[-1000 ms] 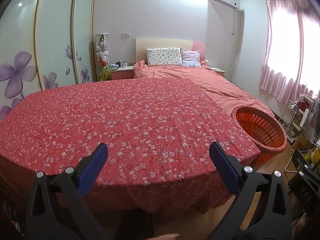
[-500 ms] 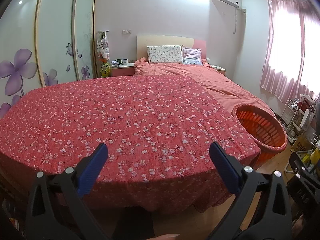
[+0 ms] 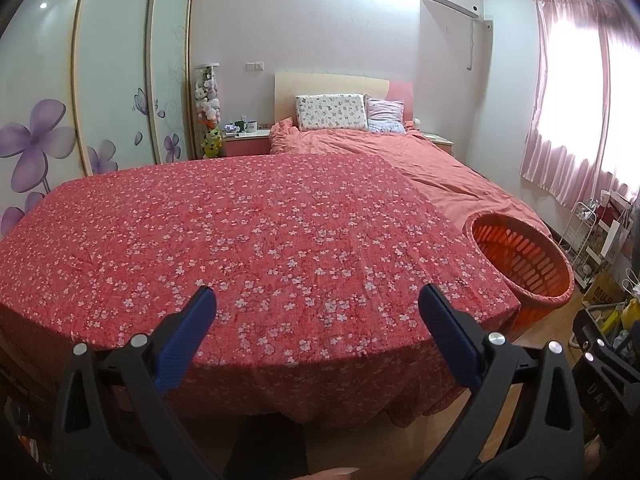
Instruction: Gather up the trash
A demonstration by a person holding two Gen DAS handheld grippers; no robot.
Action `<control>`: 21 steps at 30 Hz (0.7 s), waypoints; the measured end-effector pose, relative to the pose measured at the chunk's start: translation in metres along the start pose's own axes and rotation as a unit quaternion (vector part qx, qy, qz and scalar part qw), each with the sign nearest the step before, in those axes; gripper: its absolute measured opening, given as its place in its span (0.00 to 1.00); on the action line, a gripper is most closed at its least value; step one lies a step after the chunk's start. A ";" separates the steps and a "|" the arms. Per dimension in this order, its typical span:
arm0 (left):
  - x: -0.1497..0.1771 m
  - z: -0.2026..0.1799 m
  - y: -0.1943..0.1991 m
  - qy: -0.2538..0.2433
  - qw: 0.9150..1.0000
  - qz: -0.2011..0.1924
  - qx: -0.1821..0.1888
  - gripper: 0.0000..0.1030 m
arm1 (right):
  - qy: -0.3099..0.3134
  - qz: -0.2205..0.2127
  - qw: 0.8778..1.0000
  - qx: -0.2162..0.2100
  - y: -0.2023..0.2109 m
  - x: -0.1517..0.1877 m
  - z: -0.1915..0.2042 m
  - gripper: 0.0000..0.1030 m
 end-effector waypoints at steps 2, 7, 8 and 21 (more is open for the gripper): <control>0.000 0.000 0.001 0.001 1.000 -0.001 -0.002 0.96 | 0.000 0.000 1.000 -0.001 0.000 -0.001 0.000 0.98; -0.002 0.001 0.002 0.005 1.000 0.000 -0.007 0.96 | 0.000 0.000 1.000 0.000 0.000 -0.001 0.000 0.98; -0.002 0.001 0.003 0.006 1.000 0.000 -0.007 0.96 | 0.000 0.000 1.000 0.000 0.000 -0.001 0.000 0.98; -0.003 0.001 0.004 0.006 1.000 -0.003 -0.008 0.96 | 0.001 0.000 1.000 -0.001 -0.001 -0.001 0.000 0.98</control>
Point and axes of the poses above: each gripper's, at about its wrist camera, not at the fingertips, and y roughly against the way its jaws point, z to its left, x to its underside, the point moved 2 cm from there along -y, roughly the way its jaws point, and after that the axes turned 14 degrees about -y, right-handed, at the moved point
